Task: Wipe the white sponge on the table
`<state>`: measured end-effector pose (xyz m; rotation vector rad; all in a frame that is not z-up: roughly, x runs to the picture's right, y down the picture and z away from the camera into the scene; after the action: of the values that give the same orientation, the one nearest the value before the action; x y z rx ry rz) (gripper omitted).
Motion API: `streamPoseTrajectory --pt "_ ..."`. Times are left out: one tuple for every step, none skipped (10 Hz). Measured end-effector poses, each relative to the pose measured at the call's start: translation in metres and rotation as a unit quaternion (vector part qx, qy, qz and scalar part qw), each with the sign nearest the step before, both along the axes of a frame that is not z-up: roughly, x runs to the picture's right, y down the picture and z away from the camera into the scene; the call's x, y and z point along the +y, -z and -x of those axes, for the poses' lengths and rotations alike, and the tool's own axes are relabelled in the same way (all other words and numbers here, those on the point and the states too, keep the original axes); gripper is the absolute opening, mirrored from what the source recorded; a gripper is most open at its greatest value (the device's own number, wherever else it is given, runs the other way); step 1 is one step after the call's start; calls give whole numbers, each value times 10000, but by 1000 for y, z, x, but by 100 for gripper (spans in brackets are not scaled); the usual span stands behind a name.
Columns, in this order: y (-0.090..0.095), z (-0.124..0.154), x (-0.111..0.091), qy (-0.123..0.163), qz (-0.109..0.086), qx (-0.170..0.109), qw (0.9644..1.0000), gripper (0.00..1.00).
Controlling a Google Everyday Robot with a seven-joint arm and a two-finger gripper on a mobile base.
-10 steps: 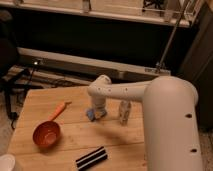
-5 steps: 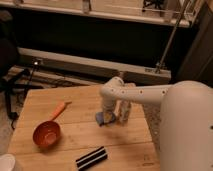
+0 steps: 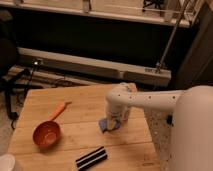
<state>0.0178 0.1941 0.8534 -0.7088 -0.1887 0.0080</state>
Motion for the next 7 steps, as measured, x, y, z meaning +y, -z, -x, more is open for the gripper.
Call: streamPoseTrajectory --pt "9 2 8 2 51 -36 10000 31" --pt "17 4 17 23 105 -66 9999 31" --pt "25 5 27 69 170 -89 9998 31" --pt "34 8 41 146 265 -125 9995 31" --pt "42 11 52 226 347 -169 9990 31" --pt "47 15 59 281 411 -222 9985 31" --pt "55 24 70 352 493 -332 9976 31"
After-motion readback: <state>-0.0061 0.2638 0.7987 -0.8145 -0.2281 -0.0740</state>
